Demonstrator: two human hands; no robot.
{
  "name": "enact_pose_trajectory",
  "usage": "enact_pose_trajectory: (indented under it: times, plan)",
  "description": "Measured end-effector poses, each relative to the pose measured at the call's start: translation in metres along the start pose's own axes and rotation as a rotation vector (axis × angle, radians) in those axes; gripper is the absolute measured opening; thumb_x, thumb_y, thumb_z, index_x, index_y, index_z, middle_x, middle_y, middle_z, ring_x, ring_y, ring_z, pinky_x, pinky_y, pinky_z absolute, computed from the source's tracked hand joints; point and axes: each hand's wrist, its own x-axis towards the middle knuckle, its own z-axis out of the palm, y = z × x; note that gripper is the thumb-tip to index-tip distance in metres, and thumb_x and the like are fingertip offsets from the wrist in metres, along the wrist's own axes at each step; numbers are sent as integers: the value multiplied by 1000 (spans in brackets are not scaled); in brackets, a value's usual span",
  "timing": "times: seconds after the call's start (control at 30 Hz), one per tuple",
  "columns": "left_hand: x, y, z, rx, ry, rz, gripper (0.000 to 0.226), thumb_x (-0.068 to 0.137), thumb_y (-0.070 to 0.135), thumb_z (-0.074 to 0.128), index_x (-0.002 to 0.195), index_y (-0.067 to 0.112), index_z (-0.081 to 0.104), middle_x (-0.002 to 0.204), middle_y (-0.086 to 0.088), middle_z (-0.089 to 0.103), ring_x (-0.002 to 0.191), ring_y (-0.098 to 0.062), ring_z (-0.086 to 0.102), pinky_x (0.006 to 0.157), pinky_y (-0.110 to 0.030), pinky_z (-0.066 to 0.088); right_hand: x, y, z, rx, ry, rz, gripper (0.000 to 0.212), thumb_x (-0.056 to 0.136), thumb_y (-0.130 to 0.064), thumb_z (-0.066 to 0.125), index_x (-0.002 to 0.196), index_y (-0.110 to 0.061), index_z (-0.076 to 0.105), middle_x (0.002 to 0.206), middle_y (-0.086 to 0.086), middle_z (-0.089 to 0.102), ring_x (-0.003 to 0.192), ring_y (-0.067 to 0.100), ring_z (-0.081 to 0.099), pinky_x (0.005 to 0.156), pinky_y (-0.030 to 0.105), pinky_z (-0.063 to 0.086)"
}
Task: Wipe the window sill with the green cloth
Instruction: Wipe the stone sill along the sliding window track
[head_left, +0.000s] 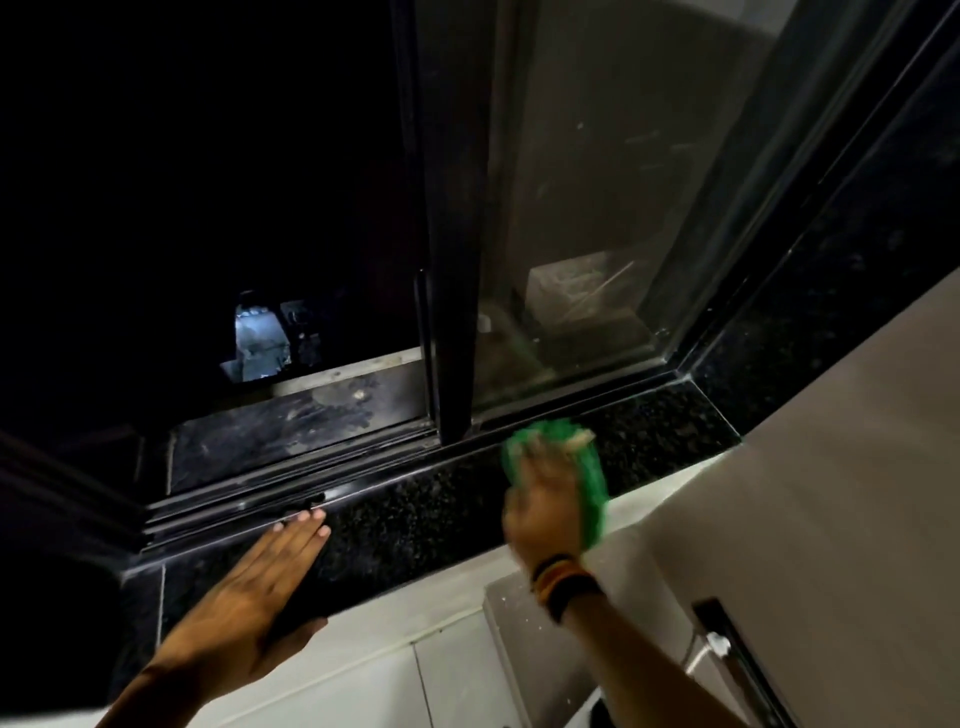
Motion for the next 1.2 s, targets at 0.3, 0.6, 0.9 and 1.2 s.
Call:
enact_pose_trajectory:
  times: [0.3,0.6,0.9,1.2]
  plan:
    - [0,1,0,-42,40,17,86,100,59,44,160,0,25,171,-13,16,159,-29,15,127,-42,13,37,82,-55,-32,-50,-41,61,79,-32,31,133,-22,59,145,6,54,142,29,38,120,49,25]
    - [-4,-3,3,-64,74,-8,88,97,59,51,161,5,25,172,-11,14,160,-25,10,129,-40,10,-22,-46,24,-39,75,88,61,78,-29,38,134,-12,57,144,14,54,135,35,47,116,51,27]
    - [-7,0,-2,-93,86,-4,86,99,60,49,161,4,26,171,-13,19,160,-23,9,129,-40,11,-50,-91,27,20,-184,-291,57,82,-25,43,138,-29,52,151,-3,46,147,20,29,120,49,24]
    - [-10,-3,4,-112,160,-12,84,97,59,55,155,1,39,166,-16,30,157,-28,22,129,-40,14,-57,-130,44,-2,-109,44,62,80,-30,37,137,-16,53,153,10,42,142,36,35,121,50,21]
